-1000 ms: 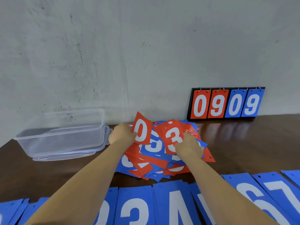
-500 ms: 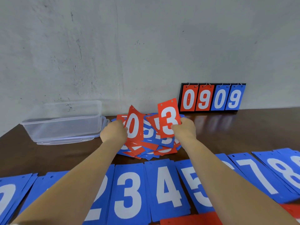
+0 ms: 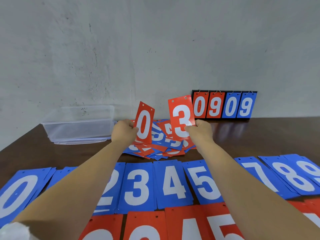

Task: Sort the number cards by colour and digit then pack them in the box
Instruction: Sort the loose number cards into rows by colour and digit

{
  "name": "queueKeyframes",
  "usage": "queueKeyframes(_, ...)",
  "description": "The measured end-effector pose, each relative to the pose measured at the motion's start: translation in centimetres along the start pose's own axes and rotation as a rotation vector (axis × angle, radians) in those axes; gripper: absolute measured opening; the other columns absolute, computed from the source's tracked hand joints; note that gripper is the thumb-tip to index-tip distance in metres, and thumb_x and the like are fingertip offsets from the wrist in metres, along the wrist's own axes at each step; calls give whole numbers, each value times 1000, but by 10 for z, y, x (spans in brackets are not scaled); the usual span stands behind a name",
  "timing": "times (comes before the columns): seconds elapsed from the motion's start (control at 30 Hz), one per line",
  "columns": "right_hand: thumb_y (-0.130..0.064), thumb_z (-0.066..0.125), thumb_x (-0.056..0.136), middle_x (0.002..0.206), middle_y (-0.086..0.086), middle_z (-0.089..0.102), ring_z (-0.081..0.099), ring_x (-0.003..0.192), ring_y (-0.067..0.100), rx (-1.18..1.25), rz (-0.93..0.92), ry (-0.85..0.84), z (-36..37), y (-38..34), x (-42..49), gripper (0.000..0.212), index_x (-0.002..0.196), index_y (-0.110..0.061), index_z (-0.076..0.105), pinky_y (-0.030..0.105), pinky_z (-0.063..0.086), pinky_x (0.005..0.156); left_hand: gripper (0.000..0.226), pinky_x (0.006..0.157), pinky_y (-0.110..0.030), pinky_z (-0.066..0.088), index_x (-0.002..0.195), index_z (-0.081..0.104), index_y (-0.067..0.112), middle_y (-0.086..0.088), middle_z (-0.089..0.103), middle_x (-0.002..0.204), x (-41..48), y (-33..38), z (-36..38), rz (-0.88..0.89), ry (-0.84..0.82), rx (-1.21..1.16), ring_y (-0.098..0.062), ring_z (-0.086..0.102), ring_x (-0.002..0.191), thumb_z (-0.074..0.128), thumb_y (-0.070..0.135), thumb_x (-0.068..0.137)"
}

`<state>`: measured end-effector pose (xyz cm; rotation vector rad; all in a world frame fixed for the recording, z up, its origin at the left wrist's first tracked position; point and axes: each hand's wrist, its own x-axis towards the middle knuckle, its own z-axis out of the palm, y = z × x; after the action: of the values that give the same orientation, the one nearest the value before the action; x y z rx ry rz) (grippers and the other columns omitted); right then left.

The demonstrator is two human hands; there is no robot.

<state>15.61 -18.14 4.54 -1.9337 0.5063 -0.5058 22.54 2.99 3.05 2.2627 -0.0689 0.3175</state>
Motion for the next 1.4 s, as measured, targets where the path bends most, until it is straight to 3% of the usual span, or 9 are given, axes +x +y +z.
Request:
queueKeyframes(0.13,-24,60,94,111,3,67,62,92,16,80,-47,-28,-13,-5,-9,16,105,-13,63,35,56,83,7,53,-18,43,83,63,9,-4,62,85,-22,14,-16,-40,-24,-233,-17,59,74,63,6,90)
queueKeyframes(0.33,-19,54,97,97,-1,64,60,85,14,135,-87,-80,-36,-6,-34,10,90,-17,61,29,54,74,5,71,-32,55,83,68,3,-9,68,80,-59,22,-37,-79,-54,-286,-22,61,71,64,2,86)
queueKeyframes(0.47,-16,55,96,102,1,64,58,88,15,138,-108,-138,-47,-5,-57,10,97,-12,64,22,47,64,19,58,-20,47,71,63,13,-1,63,71,-94,25,-56,-109,-49,-264,-16,59,65,64,5,88)
queueKeyframes(0.6,-8,63,89,104,9,69,65,89,23,142,-123,-208,-51,-1,-86,15,101,1,66,34,55,77,9,70,-27,53,83,66,13,-8,70,89,-135,15,-82,-178,-33,-296,-19,67,79,65,6,90)
queueKeyframes(0.77,-10,74,79,107,2,69,66,99,23,164,-126,-272,-47,3,-128,34,113,-6,66,42,54,92,16,72,-25,51,106,67,9,-6,69,103,-184,-5,-121,-253,61,-280,-16,65,83,64,8,90)
queueKeyframes(0.9,-9,73,79,103,3,72,69,92,20,150,-155,-283,-39,8,-168,31,109,-10,70,40,56,87,17,51,-17,49,106,68,11,-8,71,98,-215,-28,-155,-284,72,-306,-6,64,60,65,10,90)
queueKeyframes(1.07,-17,75,79,110,2,69,66,101,21,116,-93,-229,-26,7,-220,41,119,-17,64,40,54,88,10,64,-31,59,99,69,15,-7,75,94,-248,-59,-197,-315,73,-385,-20,73,75,68,14,89)
queueKeyframes(1.2,-18,72,84,104,1,64,60,91,16,71,-67,-175,-18,7,-259,42,124,-19,59,31,50,73,15,76,-43,59,101,69,18,-5,74,93,-266,-87,-229,-327,126,-326,-26,72,79,69,25,88)
queueKeyframes(1.4,-18,71,85,115,5,67,62,97,19,2,9,-105,-16,16,-293,42,124,-18,58,37,54,80,27,85,-55,55,106,68,20,-7,72,102,-292,-138,-260,-388,137,-198,-32,70,87,71,36,84)
